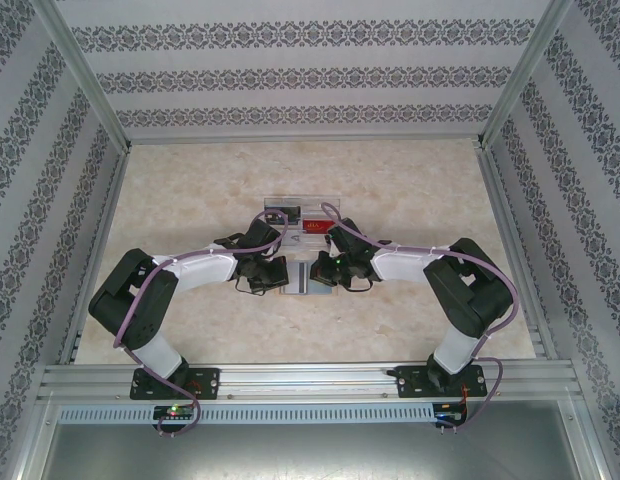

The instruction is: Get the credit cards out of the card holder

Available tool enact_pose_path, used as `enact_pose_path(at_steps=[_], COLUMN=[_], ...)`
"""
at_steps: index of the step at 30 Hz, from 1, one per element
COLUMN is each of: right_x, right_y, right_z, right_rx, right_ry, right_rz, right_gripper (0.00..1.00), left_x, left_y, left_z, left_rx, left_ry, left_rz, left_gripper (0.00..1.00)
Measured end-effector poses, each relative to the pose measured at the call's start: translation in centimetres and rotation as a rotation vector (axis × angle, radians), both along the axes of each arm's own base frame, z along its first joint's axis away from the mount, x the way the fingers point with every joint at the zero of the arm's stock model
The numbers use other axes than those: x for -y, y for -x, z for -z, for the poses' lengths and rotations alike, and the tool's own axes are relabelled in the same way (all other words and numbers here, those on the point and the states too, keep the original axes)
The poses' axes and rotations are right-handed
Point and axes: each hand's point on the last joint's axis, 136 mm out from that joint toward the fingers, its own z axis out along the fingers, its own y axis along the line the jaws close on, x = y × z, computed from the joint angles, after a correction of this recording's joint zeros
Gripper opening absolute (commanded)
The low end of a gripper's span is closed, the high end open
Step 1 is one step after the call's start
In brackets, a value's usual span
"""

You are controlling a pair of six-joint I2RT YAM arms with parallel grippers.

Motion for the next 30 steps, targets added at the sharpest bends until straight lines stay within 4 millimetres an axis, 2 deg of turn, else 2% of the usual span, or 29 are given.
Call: enact_pose_path(at_steps=[6,10,17,30], right_x=[-1.1,-1.4,-1.2,-1.2], right_y=[0.0,0.1,0.3,0.5], right_z=[-0.6,-0.3,0.3,0.6], right_rx=[0.014,0.009,-0.009,-0.023], right_ry=[-0.017,-0.017,0.0,0.0], right_rz=[-0.025,-0.033,-0.031,-0.034], right_gripper=[0.13,0.15,0.18,0.17], left_x=[0.0,0.0,0.0,0.0], left_y=[0.0,0.0,0.0,0.0], left_z=[0.0,0.0,0.0,0.0], left_rx=[-0.001,-0.001,-0.001,-0.002], left_ry=[0.0,0.0,0.0,0.001], left_rz=[-0.001,-0.001,-0.001,-0.003], left_gripper=[0.0,0.0,0.0,0.0])
